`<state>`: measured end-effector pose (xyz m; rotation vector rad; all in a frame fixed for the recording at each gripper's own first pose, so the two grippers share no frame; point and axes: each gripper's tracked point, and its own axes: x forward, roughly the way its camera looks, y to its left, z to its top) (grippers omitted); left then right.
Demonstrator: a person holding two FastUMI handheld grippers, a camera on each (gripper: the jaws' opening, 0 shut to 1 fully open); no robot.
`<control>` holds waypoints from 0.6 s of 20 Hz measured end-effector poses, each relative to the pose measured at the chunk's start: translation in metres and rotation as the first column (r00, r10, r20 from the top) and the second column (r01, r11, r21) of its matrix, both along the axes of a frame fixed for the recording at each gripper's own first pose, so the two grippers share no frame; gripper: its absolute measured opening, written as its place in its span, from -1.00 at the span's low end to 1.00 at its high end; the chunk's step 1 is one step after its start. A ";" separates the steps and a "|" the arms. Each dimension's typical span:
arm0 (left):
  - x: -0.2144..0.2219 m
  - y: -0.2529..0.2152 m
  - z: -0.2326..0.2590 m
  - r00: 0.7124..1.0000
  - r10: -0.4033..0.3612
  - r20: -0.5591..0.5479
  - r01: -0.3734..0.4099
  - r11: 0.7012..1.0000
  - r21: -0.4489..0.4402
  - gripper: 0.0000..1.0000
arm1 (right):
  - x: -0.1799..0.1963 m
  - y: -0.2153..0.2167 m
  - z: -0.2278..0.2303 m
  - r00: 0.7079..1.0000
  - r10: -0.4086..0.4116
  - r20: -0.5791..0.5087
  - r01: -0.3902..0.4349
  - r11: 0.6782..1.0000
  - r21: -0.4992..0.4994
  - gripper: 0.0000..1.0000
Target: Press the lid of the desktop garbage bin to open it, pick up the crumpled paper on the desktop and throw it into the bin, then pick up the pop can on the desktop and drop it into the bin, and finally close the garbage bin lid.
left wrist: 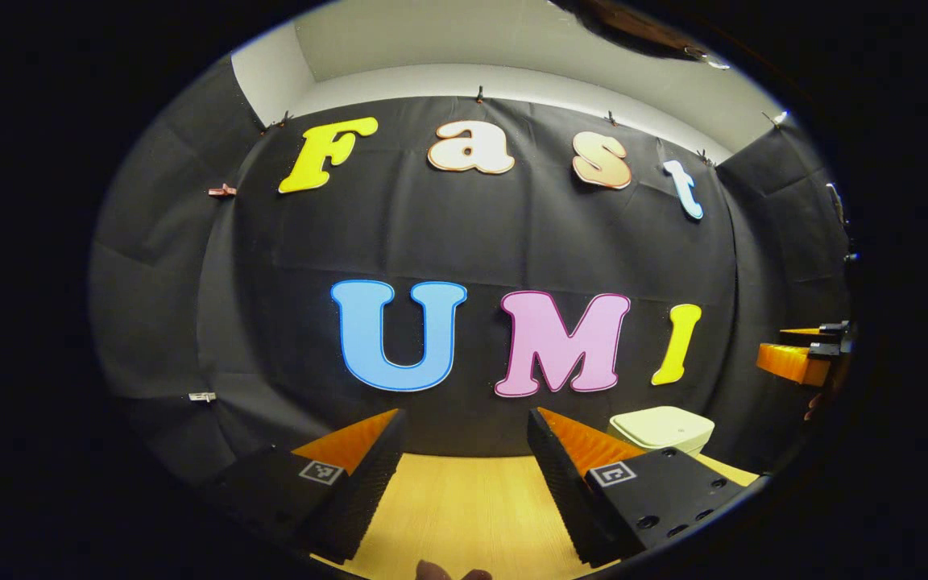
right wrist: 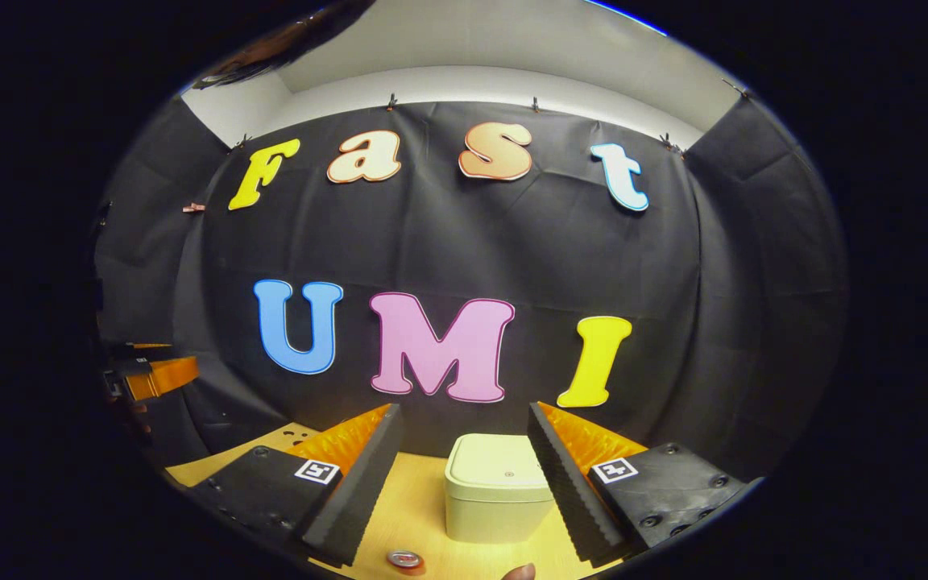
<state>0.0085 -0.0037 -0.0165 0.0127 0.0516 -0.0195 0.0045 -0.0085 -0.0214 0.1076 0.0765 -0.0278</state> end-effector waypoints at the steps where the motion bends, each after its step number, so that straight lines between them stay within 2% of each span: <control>1: 0.001 -0.002 0.001 1.000 -0.001 -0.001 0.001 1.000 0.001 0.89 | 0.001 -0.001 0.000 1.000 -0.002 0.000 0.002 1.000 -0.021 0.94; 5: 0.006 -0.006 0.000 1.000 -0.010 -0.002 0.010 1.000 0.012 0.90 | 0.003 0.004 -0.003 1.000 0.022 -0.001 -0.022 0.999 -0.036 0.97; 10: 0.012 -0.008 0.000 1.000 -0.013 0.002 0.013 0.999 0.032 0.89 | 0.011 -0.003 -0.012 1.000 0.018 -0.020 -0.019 1.000 -0.022 0.87; 12: 0.014 -0.009 -0.001 1.000 -0.014 0.001 0.014 1.000 0.026 0.89 | 0.017 -0.005 -0.016 0.999 0.019 -0.030 -0.019 1.000 -0.003 0.28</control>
